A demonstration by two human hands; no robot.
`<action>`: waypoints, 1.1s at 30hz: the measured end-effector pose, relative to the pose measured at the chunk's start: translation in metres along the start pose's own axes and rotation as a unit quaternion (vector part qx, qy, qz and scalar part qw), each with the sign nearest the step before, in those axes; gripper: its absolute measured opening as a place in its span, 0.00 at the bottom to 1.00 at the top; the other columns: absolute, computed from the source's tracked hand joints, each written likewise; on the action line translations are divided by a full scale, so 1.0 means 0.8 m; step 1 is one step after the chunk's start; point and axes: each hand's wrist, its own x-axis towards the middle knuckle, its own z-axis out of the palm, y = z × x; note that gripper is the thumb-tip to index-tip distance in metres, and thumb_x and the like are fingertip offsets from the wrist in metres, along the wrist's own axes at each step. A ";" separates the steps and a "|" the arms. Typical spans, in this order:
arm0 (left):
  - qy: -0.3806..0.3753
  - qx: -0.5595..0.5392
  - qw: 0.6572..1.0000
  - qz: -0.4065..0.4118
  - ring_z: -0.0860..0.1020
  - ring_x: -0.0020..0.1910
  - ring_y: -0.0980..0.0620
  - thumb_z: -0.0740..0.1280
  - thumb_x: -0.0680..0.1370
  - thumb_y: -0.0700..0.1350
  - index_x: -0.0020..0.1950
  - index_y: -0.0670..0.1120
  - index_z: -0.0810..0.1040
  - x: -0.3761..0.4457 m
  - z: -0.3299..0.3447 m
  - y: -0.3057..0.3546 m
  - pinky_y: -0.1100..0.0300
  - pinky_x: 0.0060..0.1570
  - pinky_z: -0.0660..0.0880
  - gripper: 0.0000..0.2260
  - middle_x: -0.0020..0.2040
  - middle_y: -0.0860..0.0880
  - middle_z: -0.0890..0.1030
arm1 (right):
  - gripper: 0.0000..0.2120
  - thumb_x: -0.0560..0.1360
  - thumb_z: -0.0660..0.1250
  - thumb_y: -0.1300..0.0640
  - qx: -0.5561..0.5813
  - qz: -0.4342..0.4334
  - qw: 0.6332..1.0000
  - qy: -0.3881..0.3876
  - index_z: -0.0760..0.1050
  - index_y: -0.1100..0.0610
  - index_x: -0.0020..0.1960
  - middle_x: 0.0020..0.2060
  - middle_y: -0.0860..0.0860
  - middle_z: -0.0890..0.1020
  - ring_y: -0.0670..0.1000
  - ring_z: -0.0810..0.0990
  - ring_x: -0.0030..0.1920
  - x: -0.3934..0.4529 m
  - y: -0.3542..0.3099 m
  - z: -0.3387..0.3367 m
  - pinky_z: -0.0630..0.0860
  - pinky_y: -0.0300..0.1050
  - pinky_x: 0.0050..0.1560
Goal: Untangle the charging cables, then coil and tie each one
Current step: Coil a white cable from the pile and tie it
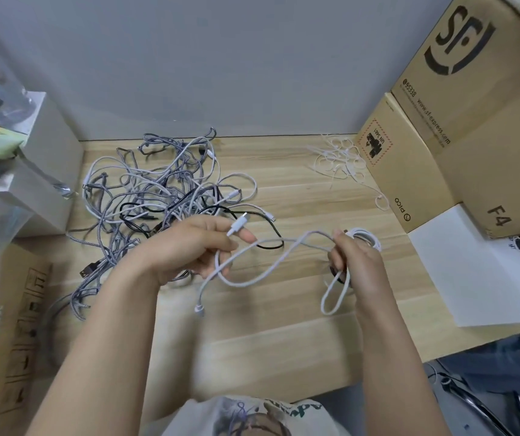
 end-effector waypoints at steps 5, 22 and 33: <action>0.018 -0.017 1.000 0.012 0.73 0.20 0.54 0.67 0.76 0.38 0.51 0.44 0.78 -0.011 0.018 0.006 0.68 0.20 0.68 0.06 0.28 0.45 0.79 | 0.18 0.74 0.66 0.54 -0.099 0.006 0.994 -0.045 0.72 0.57 0.27 0.26 0.46 0.74 0.44 0.71 0.30 0.014 0.032 -0.015 0.66 0.37 0.37; 0.066 -0.064 0.994 0.058 0.80 0.26 0.53 0.65 0.78 0.40 0.47 0.44 0.72 -0.004 0.065 0.009 0.67 0.26 0.74 0.02 0.32 0.44 0.82 | 0.16 0.68 0.60 0.63 0.084 -0.077 0.934 -0.339 0.73 0.58 0.56 0.44 0.51 0.81 0.44 0.81 0.43 -0.027 0.004 0.026 0.74 0.31 0.46; 0.169 -0.026 0.971 0.169 0.77 0.30 0.57 0.73 0.68 0.39 0.73 0.56 0.56 0.005 0.064 0.000 0.65 0.37 0.75 0.40 0.31 0.51 0.81 | 0.13 0.81 0.56 0.60 -0.001 -0.091 0.955 -0.284 0.73 0.56 0.39 0.22 0.44 0.64 0.44 0.61 0.24 -0.041 -0.002 0.031 0.61 0.39 0.28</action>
